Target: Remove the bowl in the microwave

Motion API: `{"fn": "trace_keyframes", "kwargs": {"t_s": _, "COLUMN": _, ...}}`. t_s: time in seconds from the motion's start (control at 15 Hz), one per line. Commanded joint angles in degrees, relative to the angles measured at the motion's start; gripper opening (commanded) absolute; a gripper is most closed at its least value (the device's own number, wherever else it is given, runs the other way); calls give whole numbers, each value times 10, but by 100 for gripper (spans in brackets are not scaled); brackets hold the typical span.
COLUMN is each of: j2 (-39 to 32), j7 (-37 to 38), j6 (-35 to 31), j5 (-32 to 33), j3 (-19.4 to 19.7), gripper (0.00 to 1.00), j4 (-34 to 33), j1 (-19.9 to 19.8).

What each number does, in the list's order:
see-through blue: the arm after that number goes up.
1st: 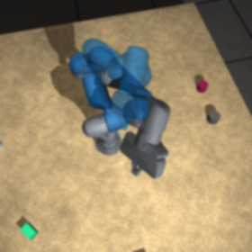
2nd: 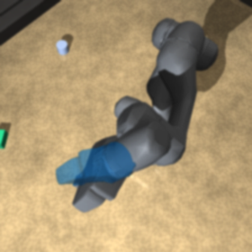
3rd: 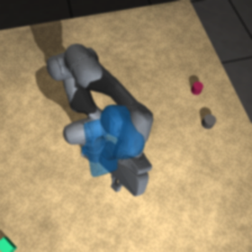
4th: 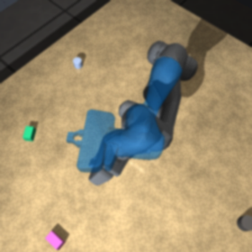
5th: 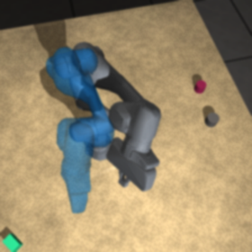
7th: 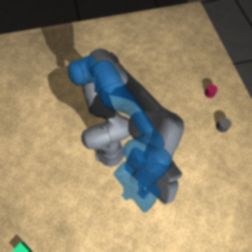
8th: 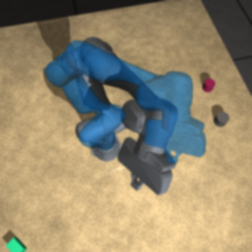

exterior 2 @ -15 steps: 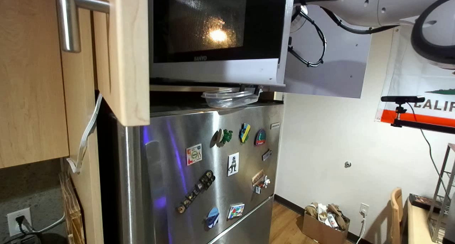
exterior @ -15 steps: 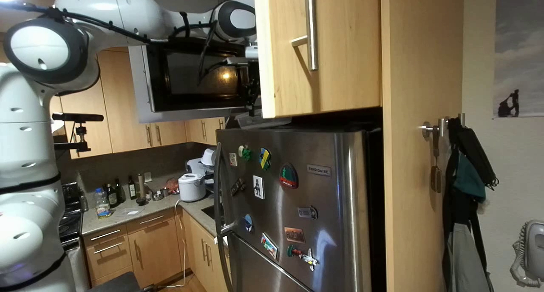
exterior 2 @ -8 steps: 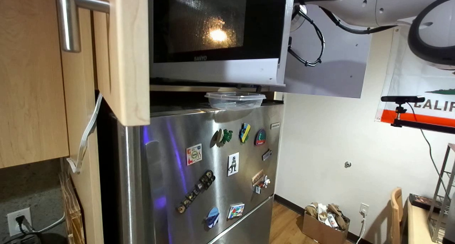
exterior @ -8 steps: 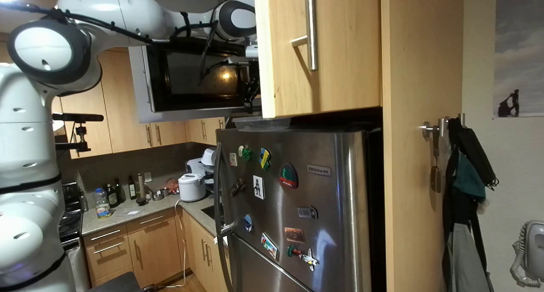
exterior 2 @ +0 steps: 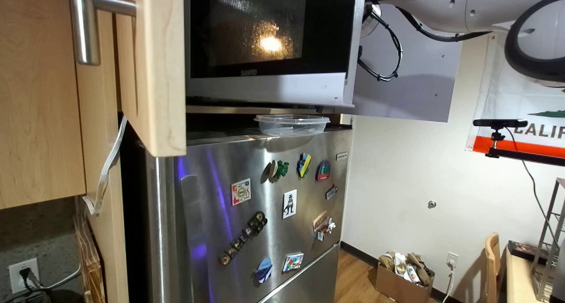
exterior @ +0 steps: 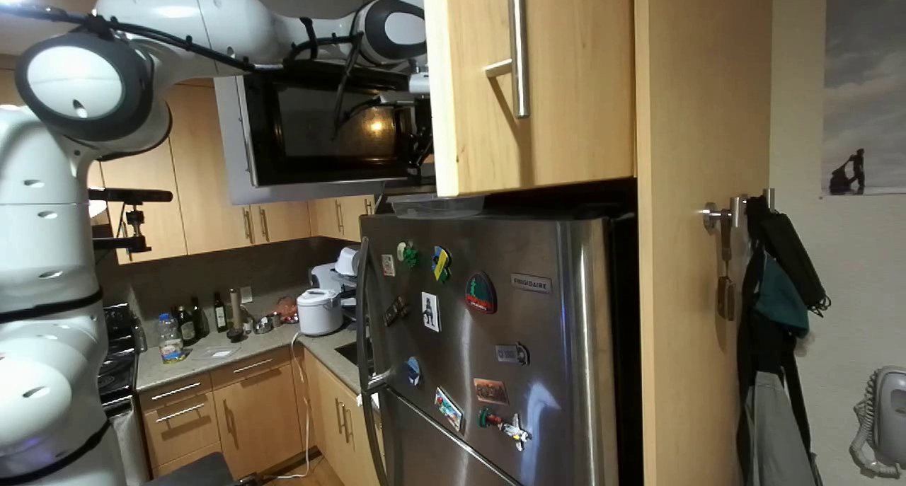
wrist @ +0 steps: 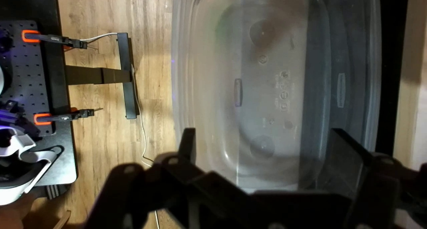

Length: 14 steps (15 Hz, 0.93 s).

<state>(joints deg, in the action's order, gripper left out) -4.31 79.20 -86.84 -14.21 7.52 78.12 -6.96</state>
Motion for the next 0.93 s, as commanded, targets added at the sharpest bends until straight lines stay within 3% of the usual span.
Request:
{"fn": "trace_keyframes", "kwargs": {"t_s": 0.0, "j2": 26, "j7": 11, "j6": -5, "j5": -27, "j3": 0, "gripper": 100, "j4": 2, "j1": -1}}
{"fn": "trace_keyframes", "kwargs": {"t_s": 0.4, "j2": 81, "j7": 13, "j6": -17, "j5": -17, "j3": -2, "gripper": 100, "j4": 31, "j1": 1}}
{"fn": "trace_keyframes", "kwargs": {"t_s": 0.87, "j2": 158, "j7": 16, "j6": -39, "j5": 77, "j3": -24, "gripper": 100, "j4": 105, "j1": 6}}
